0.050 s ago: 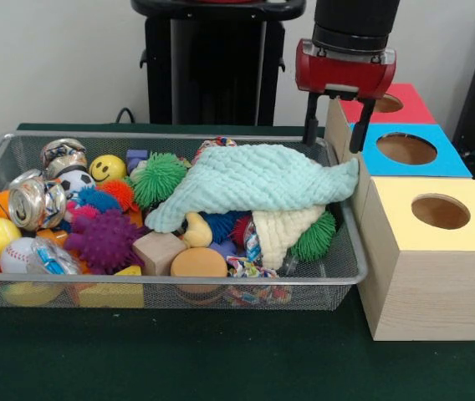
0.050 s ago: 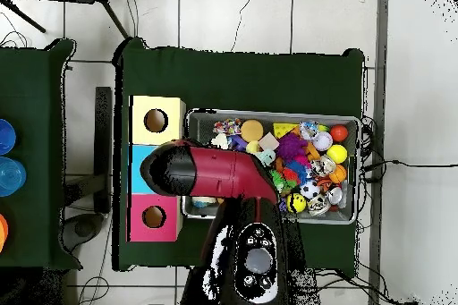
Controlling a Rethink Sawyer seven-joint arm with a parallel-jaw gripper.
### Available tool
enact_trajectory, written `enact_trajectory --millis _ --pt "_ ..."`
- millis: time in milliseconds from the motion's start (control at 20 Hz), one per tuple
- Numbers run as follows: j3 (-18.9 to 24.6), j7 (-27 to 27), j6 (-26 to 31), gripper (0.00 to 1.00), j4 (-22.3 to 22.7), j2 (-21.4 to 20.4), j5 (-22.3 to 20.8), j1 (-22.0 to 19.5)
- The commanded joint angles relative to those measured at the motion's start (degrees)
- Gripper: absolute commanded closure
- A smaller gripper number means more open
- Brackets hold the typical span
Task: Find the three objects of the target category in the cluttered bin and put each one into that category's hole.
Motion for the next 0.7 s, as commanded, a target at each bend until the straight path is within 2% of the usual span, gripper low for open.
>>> enact_trajectory --millis 50,700 --pt "7.2 -2.1 2.2 0.0 1.4 1.4 -3.5 -3.0" --pt "8.4 -8.3 8.2 0.0 -3.6 3.2 -7.9 -10.6"
